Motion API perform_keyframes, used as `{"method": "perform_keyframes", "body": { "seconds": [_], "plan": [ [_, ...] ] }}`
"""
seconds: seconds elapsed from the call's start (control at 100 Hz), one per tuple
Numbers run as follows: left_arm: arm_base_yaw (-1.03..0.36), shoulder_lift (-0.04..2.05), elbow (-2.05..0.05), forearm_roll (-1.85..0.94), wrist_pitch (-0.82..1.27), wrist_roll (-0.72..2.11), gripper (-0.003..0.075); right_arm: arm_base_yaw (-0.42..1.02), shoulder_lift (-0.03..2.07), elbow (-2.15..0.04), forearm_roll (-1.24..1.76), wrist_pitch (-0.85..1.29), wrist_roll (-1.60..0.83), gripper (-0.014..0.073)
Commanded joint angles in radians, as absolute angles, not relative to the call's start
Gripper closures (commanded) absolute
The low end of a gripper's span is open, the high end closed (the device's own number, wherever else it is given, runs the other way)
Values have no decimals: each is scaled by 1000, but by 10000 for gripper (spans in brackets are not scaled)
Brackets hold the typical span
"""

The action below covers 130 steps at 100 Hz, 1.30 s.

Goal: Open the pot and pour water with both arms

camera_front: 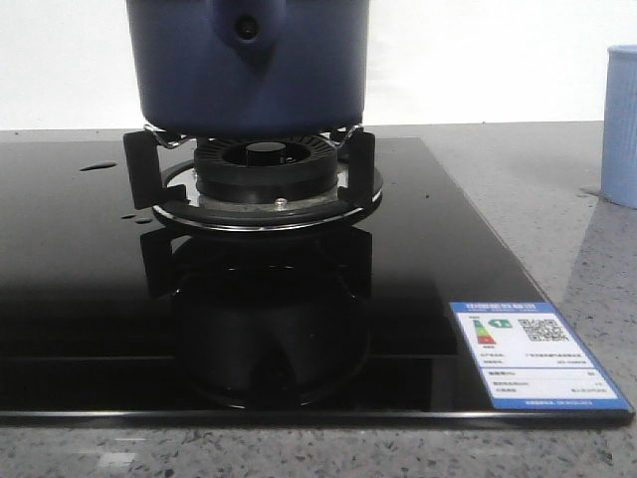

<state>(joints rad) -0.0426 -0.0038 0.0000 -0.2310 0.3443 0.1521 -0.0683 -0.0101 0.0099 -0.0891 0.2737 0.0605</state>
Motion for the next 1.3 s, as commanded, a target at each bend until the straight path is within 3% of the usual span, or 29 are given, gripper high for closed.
{"method": "perform_keyframes", "body": {
  "seconds": [0.0,0.82,0.94,1.07,1.29],
  "plan": [
    [-41,-30,34,-246,311,142,739,-76,-28,36,-100,194,53,662],
    [-41,-30,34,-220,251,142,739,-76,-28,36,-100,188,53,662],
    [-41,-30,34,-457,218,142,739,-76,-28,36,-65,68,53,662],
    [-41,-30,34,-714,179,142,739,-76,-28,36,184,-70,79,662],
    [-41,-30,32,-1138,72,142,739,-76,-28,36,365,-79,79,661]
  ]
}}
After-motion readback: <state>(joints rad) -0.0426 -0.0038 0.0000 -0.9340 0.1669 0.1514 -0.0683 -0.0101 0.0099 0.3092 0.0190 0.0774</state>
